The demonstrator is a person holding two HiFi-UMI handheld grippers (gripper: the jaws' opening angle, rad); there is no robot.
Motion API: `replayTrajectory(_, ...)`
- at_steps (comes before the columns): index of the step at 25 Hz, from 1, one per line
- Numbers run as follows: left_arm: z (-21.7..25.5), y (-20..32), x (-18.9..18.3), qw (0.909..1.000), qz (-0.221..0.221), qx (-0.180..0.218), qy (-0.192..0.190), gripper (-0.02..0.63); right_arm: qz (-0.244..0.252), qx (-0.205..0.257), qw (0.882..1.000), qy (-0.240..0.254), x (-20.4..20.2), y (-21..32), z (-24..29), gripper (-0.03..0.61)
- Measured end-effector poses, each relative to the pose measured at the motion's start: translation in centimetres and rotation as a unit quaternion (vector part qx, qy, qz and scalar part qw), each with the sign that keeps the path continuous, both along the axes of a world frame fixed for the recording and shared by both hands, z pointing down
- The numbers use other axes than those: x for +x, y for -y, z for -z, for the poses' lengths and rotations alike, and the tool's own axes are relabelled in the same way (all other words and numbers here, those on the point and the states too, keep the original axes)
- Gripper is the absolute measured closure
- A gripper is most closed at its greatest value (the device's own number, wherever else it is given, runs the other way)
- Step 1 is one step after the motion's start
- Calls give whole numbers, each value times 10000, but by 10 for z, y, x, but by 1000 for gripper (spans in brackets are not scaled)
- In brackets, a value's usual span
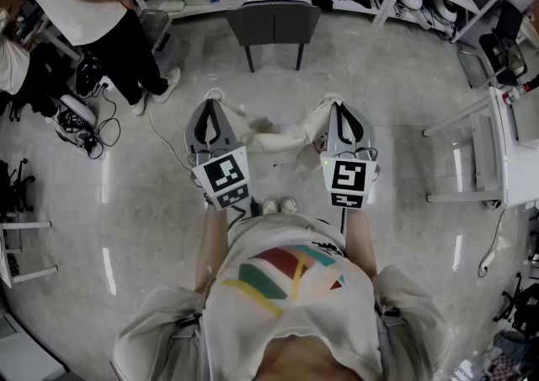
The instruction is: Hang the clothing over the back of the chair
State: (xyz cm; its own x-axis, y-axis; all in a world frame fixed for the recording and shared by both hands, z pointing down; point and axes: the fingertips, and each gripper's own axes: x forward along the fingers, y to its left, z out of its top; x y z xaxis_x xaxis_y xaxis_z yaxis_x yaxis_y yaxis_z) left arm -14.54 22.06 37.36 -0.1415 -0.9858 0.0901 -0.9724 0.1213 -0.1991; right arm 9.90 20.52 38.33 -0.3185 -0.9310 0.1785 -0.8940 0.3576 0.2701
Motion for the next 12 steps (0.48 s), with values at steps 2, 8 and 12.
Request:
replayTrajectory(2, -1, 1, 1, 10000, -28, -17, 35, 600, 36, -8, 10000, -8, -4, 0, -1, 566)
replayTrajectory(8, 0, -1, -6, 10000, 9, -16, 76, 600, 94, -31, 9999, -39, -12, -2, -3, 566)
replayTrajectory(12, 2, -3, -8, 10000, 31, 1, 72, 600, 102, -25, 9999, -45, -12, -5, -2, 567)
